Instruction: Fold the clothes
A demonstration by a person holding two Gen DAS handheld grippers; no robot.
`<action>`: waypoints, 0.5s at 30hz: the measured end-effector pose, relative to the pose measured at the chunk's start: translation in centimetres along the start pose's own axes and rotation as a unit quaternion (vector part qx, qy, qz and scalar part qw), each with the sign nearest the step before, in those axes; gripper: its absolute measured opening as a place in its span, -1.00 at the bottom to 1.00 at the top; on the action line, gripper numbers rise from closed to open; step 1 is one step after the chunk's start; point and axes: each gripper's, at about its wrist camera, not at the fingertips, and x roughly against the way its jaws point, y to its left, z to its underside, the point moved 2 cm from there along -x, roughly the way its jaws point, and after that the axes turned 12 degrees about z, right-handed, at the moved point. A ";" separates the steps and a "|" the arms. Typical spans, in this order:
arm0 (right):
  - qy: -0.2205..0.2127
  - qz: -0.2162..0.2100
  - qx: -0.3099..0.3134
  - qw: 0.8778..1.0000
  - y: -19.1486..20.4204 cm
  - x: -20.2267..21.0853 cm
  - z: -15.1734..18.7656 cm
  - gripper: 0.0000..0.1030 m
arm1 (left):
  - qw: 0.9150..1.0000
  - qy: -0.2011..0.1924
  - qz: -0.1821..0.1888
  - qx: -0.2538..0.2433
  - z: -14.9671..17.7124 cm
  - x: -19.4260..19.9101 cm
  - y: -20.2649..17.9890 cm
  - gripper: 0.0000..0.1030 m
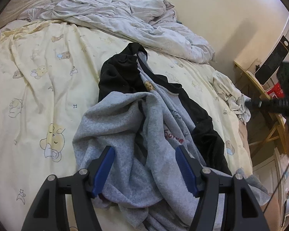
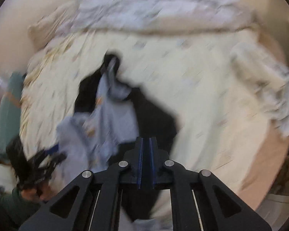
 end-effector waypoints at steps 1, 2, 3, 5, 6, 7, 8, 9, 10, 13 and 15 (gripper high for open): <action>0.012 -0.003 0.012 1.000 1.2 -1.1 0.7 -0.61 | 1.000 0.000 -0.001 0.002 0.0 0.0 0.1 0.30; 0.020 0.001 0.023 1.000 2.2 -2.2 1.5 -0.40 | 1.000 0.001 -0.002 0.003 0.1 0.0 0.1 0.30; 0.029 0.005 0.035 0.999 3.2 -3.3 2.2 -0.39 | 1.000 0.001 -0.004 0.002 0.1 0.0 0.1 0.29; 0.035 0.019 0.053 0.998 4.7 -4.7 3.2 -0.39 | 1.000 0.001 -0.005 0.001 0.2 0.0 0.1 0.30; 0.034 0.028 0.061 0.997 5.2 -5.1 3.7 -0.39 | 1.000 0.001 -0.004 0.001 0.2 0.0 0.1 0.29; 0.034 0.037 0.068 0.996 5.8 -5.5 4.1 -0.39 | 1.000 0.001 -0.003 0.001 0.1 0.0 0.1 0.30; 0.033 0.046 0.074 0.996 6.2 -5.8 4.4 -0.39 | 1.000 0.001 -0.003 0.001 0.1 0.0 0.1 0.30; 0.030 0.057 0.074 0.995 6.4 -5.9 4.5 -0.36 | 1.000 0.000 -0.002 0.001 0.1 0.0 0.1 0.29; 0.028 0.066 0.074 0.995 6.5 -5.9 4.6 -0.33 | 1.000 0.000 -0.001 0.001 0.1 0.0 0.1 0.30; 0.027 0.067 0.059 0.996 6.5 -5.8 4.6 0.53 | 1.000 0.000 0.000 0.002 0.1 0.0 0.1 0.30; 0.024 0.053 0.050 0.997 6.5 -5.7 4.9 0.86 | 1.000 -0.001 0.002 0.002 0.0 0.1 0.1 0.30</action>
